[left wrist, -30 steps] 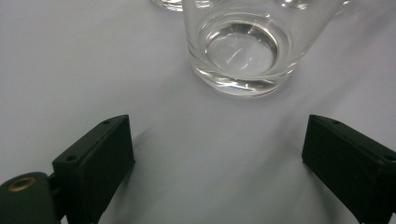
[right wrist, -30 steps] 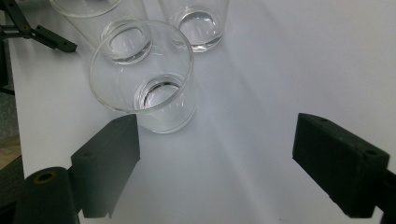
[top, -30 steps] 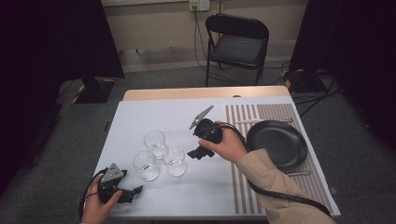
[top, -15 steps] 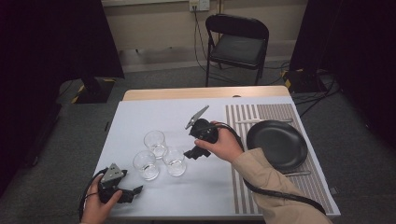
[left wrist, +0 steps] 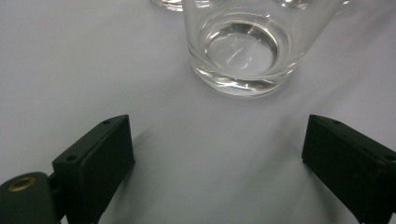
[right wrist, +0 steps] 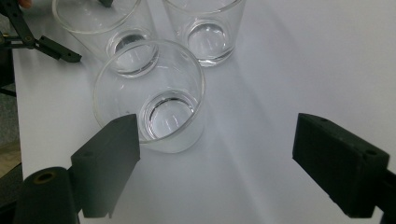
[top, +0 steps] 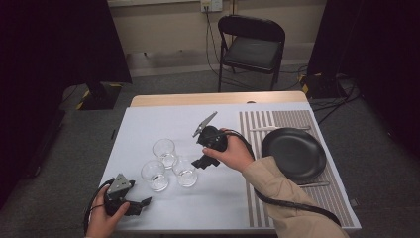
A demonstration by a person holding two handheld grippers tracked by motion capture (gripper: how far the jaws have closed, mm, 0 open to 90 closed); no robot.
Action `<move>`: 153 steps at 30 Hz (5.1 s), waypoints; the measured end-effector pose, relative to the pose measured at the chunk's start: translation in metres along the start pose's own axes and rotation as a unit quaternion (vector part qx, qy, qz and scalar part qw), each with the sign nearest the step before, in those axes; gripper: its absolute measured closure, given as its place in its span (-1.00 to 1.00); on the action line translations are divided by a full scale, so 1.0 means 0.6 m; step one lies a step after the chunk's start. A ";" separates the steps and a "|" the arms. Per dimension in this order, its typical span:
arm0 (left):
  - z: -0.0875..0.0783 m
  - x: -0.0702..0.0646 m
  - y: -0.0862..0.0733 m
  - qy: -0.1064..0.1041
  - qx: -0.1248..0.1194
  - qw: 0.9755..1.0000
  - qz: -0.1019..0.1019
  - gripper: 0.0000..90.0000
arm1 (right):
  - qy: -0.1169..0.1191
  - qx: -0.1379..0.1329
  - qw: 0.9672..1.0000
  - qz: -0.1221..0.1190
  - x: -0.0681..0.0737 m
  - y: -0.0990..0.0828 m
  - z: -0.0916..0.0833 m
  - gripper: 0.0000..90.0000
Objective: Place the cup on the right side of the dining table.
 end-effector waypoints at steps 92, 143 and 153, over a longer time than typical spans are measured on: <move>0.000 0.000 0.000 0.000 0.002 1.000 0.002 -0.82 | 0.033 0.045 0.998 0.011 0.020 0.027 0.099 0.30; 0.000 0.000 0.000 0.000 0.001 1.000 0.002 -0.82 | 0.010 0.001 0.996 0.090 0.006 -0.019 0.048 0.90; 0.000 0.001 0.000 0.000 0.001 1.000 0.002 -0.82 | 0.005 -0.003 0.994 0.108 -0.010 -0.031 0.021 0.90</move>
Point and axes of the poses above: each handheld gripper's, and its own axes: z roughly forward along the jaws, y roughly out of its top, x roughly to its left, the point moved 1 cm from there along z, roughly forward along the jaws, and after that the axes turned 11 degrees about x, right-handed, at the moved point
